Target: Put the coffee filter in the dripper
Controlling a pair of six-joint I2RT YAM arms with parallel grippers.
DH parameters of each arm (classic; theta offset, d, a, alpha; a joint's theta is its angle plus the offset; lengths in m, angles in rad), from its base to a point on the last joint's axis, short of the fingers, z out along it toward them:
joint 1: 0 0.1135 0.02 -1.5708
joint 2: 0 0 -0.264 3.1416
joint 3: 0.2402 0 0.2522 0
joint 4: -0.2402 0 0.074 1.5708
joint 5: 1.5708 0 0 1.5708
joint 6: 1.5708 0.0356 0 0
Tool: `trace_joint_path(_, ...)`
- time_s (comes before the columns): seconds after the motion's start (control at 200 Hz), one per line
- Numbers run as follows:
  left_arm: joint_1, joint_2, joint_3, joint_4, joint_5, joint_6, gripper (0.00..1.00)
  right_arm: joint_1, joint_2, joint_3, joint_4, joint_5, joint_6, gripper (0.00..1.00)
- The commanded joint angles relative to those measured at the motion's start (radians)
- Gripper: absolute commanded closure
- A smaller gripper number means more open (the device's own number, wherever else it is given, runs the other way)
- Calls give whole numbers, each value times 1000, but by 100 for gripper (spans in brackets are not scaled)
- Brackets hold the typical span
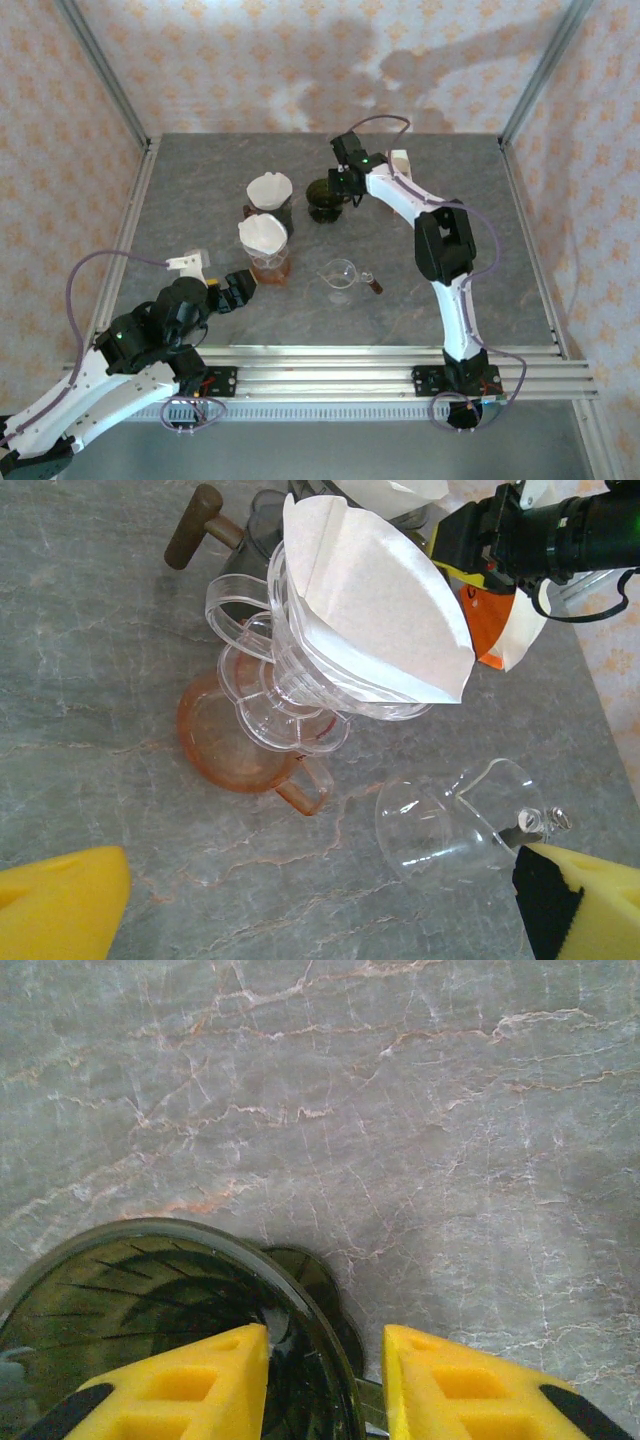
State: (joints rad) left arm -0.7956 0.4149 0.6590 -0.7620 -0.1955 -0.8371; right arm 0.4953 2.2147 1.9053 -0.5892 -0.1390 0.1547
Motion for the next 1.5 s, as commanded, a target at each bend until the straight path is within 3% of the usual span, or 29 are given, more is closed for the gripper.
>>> trace_joint_path(0.0,11,9,2,-16,-29,-4,0,-2,21,44,-53,0,-21,68)
trace_joint_path(0.105,11,16,9,-13,-27,3,0,-3,23,49,-63,5,-26,76)
trace_joint_path(0.285,11,22,50,-13,-34,31,0,-2,-22,-10,-40,14,-16,100)
trace_joint_path(0.666,10,28,82,14,-31,58,0,-3,-403,-349,104,35,70,100)
trace_joint_path(0.901,11,56,94,40,0,58,0,10,-703,-558,32,24,137,100)
trace_joint_path(1.036,12,65,89,56,10,55,0,30,-846,-633,-52,-85,157,100)
trace_joint_path(1.341,11,71,54,91,10,46,0,122,-1002,-765,-177,-245,199,100)
trace_joint_path(1.496,10,81,57,91,10,46,0,156,-1022,-781,-174,-245,214,100)
